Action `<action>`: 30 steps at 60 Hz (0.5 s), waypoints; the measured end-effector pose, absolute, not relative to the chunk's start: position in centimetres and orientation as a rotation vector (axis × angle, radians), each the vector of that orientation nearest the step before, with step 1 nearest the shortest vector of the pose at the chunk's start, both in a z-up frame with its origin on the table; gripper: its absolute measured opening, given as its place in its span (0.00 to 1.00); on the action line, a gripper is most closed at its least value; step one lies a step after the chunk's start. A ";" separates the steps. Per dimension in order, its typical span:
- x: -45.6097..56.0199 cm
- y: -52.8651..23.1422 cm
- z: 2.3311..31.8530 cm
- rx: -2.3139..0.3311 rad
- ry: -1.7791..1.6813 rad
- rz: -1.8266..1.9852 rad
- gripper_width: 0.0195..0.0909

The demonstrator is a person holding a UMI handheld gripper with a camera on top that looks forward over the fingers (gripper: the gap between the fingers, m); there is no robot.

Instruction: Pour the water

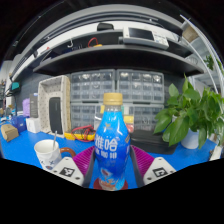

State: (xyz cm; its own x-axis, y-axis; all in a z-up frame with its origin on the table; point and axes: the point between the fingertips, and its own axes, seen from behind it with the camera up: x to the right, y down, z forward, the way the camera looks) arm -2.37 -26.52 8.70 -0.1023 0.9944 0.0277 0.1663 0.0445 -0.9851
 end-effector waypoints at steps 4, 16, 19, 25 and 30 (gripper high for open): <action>-1.7 -26.6 8.0 -1.296 -1.446 1.157 0.84; 2.6 -26.5 8.5 -1.305 -1.422 1.120 0.89; 3.9 -26.7 8.6 -1.300 -1.418 1.111 0.89; 6.3 -27.1 9.1 -1.306 -1.408 1.091 0.89; 8.1 -27.4 9.4 -1.304 -1.396 1.069 0.90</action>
State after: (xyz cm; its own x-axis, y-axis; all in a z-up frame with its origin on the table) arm 8.09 -27.40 9.43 -0.0190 0.9980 0.0603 0.2018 0.0628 -0.9774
